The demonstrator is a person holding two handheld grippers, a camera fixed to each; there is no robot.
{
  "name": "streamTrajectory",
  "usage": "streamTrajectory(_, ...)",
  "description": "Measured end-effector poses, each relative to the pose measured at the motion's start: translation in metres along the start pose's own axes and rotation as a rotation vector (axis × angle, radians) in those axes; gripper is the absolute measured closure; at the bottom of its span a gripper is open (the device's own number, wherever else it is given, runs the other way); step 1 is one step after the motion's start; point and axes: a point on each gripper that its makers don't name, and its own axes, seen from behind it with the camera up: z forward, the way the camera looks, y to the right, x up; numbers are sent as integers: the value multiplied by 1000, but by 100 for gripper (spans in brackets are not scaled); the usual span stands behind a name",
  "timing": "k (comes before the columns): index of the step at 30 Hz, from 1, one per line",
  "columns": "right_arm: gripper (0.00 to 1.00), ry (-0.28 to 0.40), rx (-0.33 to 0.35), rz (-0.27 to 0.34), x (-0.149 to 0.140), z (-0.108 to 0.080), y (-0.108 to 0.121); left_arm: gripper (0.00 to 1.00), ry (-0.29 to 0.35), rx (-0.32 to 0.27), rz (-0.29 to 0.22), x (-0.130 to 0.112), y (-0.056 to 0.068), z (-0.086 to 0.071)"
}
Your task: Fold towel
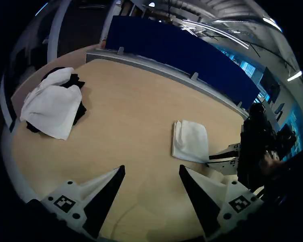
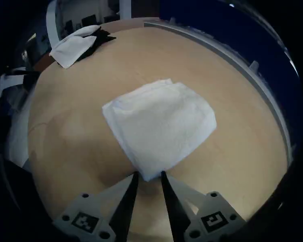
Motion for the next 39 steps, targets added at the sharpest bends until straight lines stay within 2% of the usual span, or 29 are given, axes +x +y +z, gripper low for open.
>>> streamTrajectory(4, 61, 1, 3, 7, 0, 2, 0, 0, -1, -1, -2, 0, 0, 1)
streamTrajectory(14, 91, 17, 19, 23, 4, 5, -3, 0, -3, 0, 2, -2, 2, 2)
streamTrajectory(20, 94, 36, 3, 2, 10, -2, 1, 0, -2, -1, 6, -1, 3, 1)
streamTrajectory(26, 94, 96, -34, -26, 36, -21, 16, 0, 4, -9, 15, 5, 7, 3)
streamTrajectory(39, 94, 285, -111, -54, 128, -91, 53, 0, 31, -37, 62, 30, 19, 7)
